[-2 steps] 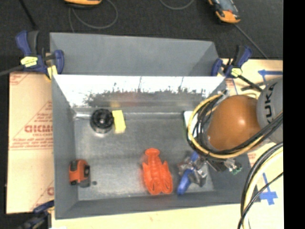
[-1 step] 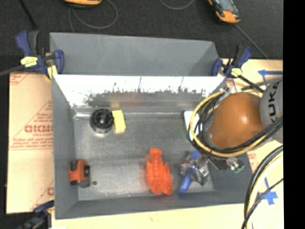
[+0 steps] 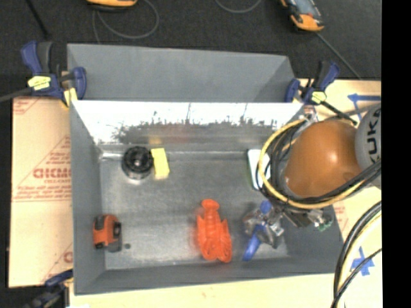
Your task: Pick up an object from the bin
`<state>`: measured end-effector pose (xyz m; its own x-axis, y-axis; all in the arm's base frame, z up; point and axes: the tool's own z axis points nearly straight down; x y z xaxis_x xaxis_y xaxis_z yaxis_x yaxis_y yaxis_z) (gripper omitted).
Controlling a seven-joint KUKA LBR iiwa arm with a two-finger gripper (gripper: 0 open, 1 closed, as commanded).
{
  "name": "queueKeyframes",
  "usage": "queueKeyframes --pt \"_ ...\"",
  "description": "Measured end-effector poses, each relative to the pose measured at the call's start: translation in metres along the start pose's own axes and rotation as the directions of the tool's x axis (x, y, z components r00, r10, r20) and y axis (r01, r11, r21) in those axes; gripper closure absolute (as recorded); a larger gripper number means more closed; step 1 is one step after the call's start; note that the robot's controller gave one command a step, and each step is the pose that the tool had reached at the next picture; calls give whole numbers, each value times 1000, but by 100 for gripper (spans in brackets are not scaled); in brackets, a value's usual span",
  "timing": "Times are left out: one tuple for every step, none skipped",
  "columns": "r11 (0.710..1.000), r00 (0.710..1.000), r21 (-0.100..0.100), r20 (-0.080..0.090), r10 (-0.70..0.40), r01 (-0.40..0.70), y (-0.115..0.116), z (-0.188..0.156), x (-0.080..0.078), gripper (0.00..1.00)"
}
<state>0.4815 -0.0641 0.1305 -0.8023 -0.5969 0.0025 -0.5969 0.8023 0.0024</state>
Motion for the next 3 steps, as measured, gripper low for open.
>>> queueKeyframes --pt "1000 1000 1 1 2 -2 0 -21 0 100" --pt "1000 1000 7 6 2 -2 -2 -32 -1 100" --pt "1000 1000 6 7 3 -3 -2 -34 -1 100"
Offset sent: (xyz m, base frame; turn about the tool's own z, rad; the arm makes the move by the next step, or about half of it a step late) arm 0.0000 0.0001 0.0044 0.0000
